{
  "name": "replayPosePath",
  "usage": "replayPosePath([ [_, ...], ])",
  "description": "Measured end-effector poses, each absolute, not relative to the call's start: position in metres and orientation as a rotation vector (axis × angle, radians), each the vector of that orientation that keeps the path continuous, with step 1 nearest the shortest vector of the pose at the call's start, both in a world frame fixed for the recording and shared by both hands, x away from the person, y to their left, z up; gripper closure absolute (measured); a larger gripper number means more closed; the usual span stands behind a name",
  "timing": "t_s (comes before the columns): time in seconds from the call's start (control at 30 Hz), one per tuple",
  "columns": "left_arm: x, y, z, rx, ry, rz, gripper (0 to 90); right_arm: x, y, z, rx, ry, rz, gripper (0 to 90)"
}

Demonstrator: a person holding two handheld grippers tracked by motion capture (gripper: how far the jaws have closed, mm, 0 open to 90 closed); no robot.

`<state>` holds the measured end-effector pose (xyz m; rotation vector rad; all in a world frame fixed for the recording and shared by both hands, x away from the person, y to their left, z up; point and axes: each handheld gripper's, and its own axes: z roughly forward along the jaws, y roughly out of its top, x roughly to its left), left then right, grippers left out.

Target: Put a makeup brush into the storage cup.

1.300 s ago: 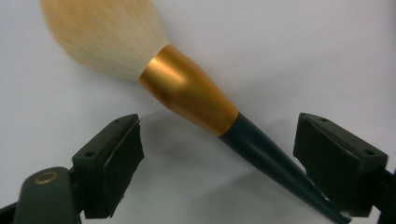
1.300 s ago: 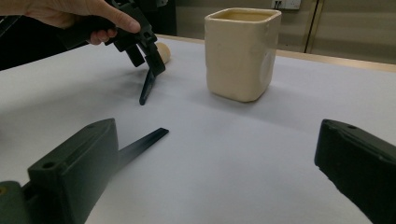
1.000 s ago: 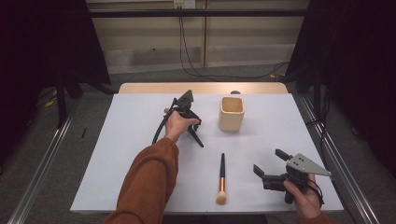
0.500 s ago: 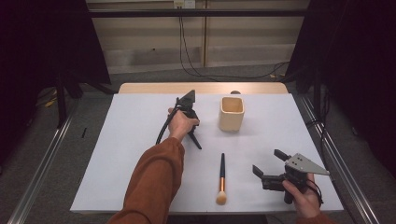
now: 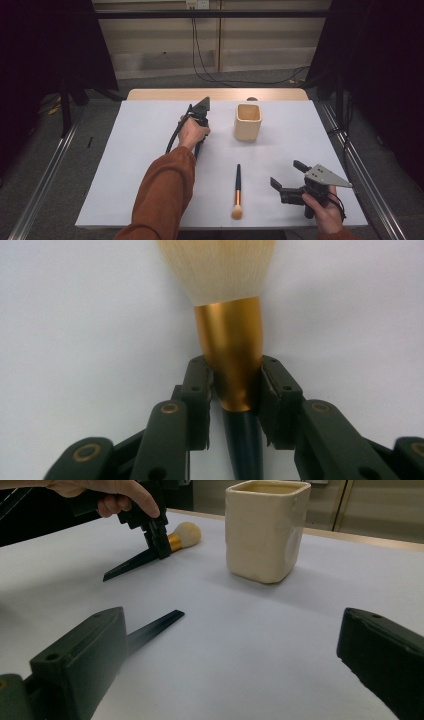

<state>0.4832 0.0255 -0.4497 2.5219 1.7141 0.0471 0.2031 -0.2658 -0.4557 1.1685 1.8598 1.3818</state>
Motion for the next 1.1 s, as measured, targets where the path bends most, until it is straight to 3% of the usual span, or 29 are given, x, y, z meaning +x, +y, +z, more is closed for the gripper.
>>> replayPosePath([
  [0.47, 0.482, 0.030, -0.449, 2.553, 1.636, 0.023, 69.4, 0.203, -0.267, -0.456, 1.175, 1.864, 1.383, 0.1],
  [1.1, 0.475, 0.047, -0.439, 2.459, 1.538, -0.038, 69.6, 0.203, -0.266, -0.456, 1.175, 1.864, 1.378, 0.1],
])
